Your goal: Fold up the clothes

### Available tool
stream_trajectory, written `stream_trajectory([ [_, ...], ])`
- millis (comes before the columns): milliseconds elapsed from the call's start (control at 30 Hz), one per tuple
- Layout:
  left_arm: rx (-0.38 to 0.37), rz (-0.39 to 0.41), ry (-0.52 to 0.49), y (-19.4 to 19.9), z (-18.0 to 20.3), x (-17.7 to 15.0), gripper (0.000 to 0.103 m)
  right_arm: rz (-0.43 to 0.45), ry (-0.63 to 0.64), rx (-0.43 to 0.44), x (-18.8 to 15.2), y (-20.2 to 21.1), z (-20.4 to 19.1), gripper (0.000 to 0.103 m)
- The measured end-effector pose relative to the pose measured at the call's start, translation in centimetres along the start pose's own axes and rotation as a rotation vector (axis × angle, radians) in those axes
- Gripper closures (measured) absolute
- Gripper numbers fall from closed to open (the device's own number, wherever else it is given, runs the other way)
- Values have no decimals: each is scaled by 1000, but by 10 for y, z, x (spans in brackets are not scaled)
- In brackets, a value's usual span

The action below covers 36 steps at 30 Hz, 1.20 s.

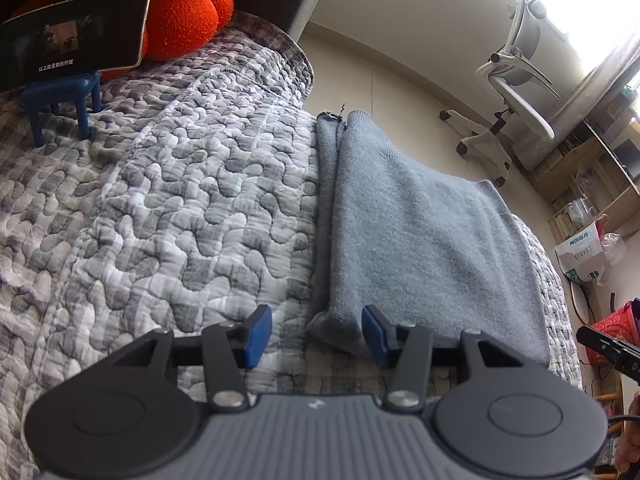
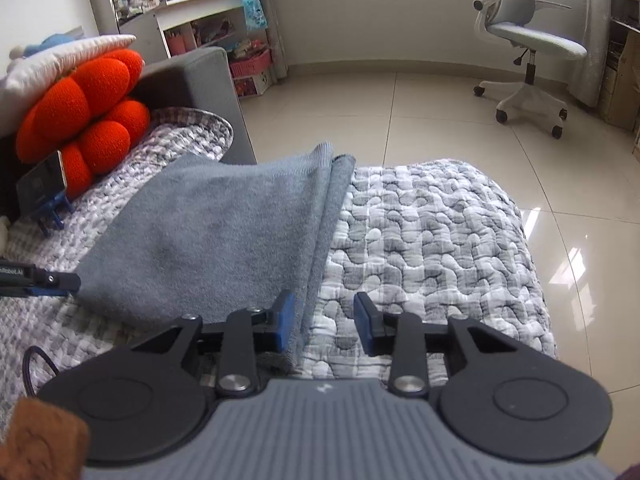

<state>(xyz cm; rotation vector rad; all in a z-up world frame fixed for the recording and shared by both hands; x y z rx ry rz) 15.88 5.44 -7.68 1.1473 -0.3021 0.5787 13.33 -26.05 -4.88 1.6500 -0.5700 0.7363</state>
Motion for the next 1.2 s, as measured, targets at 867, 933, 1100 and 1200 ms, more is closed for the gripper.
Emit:
stream_trajectory([
  [867, -155, -66, 332, -5, 2, -28, 44, -107, -356, 376, -28, 11, -26, 38],
  [933, -165, -68, 338, -8, 3, -29, 44, -140, -426, 344, -33, 3, -18, 38],
  [1100, -167, -45, 327, -14, 10, -26, 40, -138, -460, 276, -34, -14, -8, 38],
  [1200, -174, -31, 337, -18, 13, -23, 40, -109, -484, 272, -32, -19, -8, 38],
])
Point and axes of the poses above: each gripper's, at about its wrist camera, not at the fingertips, and y roughly against the way its jaws point, z to its right, x to its top, the point moved 8 cm from there along -y, roughly the way its jaws point, and after that the axes turned 4 degrees about y, right-handed, at the moved point
